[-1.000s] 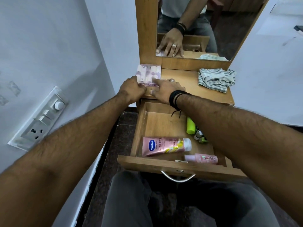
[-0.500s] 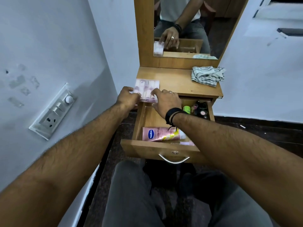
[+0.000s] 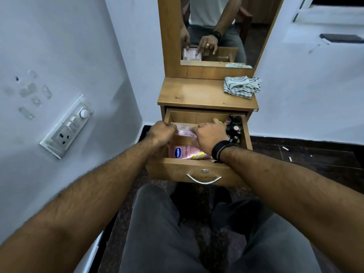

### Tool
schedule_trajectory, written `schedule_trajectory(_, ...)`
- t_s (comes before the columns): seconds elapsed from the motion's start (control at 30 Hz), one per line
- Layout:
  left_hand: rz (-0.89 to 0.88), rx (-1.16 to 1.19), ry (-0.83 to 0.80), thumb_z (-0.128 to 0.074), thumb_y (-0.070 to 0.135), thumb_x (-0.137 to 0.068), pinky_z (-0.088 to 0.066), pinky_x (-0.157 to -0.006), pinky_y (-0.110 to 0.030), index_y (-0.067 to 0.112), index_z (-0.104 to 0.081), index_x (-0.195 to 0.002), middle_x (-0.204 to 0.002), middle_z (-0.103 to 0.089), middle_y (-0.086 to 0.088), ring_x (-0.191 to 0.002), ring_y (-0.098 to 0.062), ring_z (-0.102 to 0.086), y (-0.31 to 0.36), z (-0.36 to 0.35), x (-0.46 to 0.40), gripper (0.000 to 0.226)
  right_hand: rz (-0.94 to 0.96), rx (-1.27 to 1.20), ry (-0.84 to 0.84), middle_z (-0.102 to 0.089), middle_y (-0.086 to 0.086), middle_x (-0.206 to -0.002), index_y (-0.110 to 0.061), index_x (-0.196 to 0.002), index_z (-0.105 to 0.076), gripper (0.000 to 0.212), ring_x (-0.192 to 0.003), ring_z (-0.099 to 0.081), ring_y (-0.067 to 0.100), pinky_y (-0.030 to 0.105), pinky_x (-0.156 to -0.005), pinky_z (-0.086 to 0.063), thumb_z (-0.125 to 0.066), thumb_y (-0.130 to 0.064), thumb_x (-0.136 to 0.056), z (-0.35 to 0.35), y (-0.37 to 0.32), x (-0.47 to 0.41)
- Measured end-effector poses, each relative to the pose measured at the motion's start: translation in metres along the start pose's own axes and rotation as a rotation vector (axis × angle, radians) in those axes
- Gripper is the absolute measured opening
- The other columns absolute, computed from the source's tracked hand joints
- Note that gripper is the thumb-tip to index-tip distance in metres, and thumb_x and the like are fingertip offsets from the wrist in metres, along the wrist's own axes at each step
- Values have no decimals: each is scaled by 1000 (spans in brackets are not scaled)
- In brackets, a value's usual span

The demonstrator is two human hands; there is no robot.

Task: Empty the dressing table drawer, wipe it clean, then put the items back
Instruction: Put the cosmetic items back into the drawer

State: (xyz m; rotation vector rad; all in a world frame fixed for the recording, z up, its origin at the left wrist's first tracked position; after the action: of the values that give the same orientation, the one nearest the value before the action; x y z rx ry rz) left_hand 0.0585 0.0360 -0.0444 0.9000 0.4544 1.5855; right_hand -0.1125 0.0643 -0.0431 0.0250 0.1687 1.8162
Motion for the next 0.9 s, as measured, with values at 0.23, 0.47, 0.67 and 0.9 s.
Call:
schedule_trajectory(0.23, -187, -456, -43, -59, 34, -100, -51, -80, -32, 14, -57, -134, -126, -65, -9, -95, -22, -61, 14, -15, -5, 39, -182, -65, -201, -66, 0, -109, -32, -117, -62, 27, -106, -58, 28, 52, -93, -42, -52, -34, -92, -37, 2, -24)
schedule_trajectory(0.47, -231, -1031, -159, -70, 20, -93, -53, -89, -53, 18, -57, -132, -127, -60, -9, -116, -35, -60, 13, -37, -4, 42, -215, -169, -363, -62, 8, -133, -33, -133, -57, 46, -120, -59, 32, 49, -96, -49, -42, -20, -92, -71, 6, -42)
schedule_trajectory(0.67, -227, -1227, -151, -68, 20, -96, -46, -99, -59, 14, -57, -134, -129, -62, -13, -119, -39, -59, 15, -48, -16, 40, -221, -199, -386, -67, 6, -122, -33, -124, -62, 37, -111, -63, 32, 50, -89, -54, -59, -32, -88, -82, 6, -48)
schedule_trajectory(0.9, -216, -1256, -143, -70, 22, -95, -45, -101, -57, 13, -57, -134, -129, -63, -14, -121, -39, -59, 16, -54, -30, 43, -203, -173, -334, -67, 11, -117, -32, -126, -59, 33, -108, -64, 35, 47, -85, -56, -55, -33, -93, -80, 2, -49)
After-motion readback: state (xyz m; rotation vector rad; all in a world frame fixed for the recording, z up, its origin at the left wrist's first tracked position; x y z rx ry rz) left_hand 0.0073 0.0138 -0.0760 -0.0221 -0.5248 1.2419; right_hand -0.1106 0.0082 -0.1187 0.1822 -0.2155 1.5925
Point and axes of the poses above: each hand's wrist, its own x-axis away from the middle knuckle, its own z-axis out of the back of the hand, y = z × x, the point moved 3 cm from there along -x, towards the middle knuckle
